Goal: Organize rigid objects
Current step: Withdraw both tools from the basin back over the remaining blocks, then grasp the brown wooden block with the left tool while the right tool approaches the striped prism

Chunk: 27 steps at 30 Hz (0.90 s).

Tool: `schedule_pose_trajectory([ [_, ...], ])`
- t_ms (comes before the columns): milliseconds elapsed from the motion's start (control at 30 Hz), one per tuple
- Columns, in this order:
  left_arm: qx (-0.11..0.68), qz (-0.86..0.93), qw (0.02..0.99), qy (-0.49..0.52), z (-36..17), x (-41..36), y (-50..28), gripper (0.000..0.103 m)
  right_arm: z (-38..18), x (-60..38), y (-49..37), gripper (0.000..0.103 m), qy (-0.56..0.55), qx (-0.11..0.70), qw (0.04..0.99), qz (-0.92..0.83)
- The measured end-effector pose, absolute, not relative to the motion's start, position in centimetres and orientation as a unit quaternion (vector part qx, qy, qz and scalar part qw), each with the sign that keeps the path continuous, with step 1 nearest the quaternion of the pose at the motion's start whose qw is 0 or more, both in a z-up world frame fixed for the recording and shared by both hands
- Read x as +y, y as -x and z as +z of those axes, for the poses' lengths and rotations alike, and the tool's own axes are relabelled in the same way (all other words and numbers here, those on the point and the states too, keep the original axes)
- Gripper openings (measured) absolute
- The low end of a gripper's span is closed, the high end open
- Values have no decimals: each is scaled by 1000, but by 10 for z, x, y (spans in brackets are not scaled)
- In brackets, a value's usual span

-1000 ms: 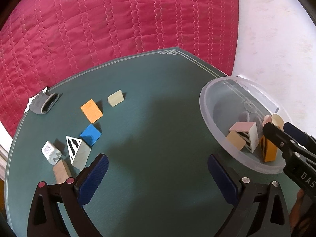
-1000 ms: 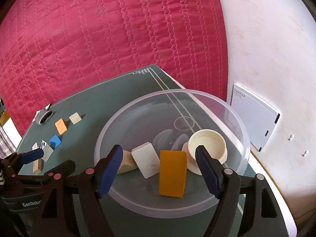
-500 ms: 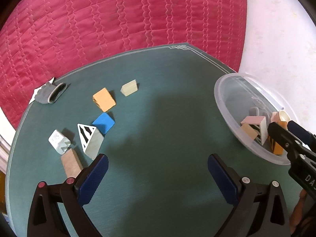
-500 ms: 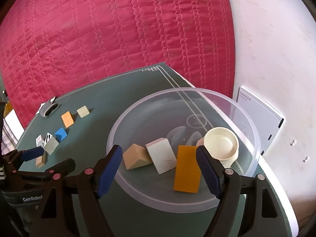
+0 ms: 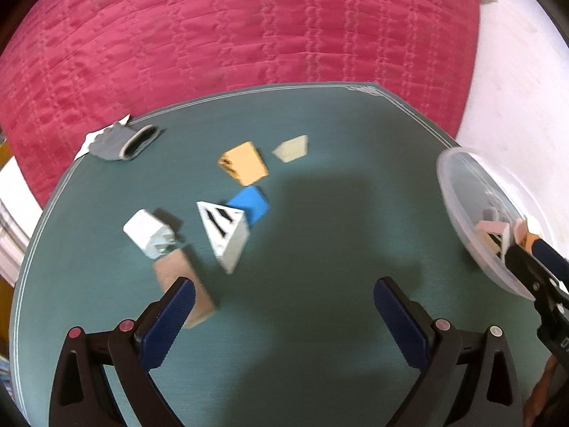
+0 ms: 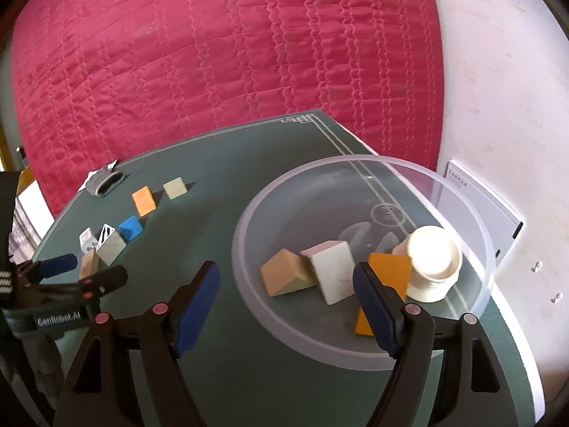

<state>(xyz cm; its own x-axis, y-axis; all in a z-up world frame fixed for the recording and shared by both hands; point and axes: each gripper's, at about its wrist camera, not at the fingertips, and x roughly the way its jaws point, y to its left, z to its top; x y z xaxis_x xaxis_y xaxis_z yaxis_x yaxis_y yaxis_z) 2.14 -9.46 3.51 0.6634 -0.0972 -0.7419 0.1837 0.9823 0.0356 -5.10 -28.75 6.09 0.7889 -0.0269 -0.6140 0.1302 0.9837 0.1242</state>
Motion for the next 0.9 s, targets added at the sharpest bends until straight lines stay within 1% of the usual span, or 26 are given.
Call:
schedule_pose_trajectory([
  [600,412,-4,911,-20,29,-25,-23,102,53,-255,52,78,-51,337,940,1],
  [900,422,4,907,-8,24,-13,-27,102,55,-242,56,78,-30,328,944,8],
])
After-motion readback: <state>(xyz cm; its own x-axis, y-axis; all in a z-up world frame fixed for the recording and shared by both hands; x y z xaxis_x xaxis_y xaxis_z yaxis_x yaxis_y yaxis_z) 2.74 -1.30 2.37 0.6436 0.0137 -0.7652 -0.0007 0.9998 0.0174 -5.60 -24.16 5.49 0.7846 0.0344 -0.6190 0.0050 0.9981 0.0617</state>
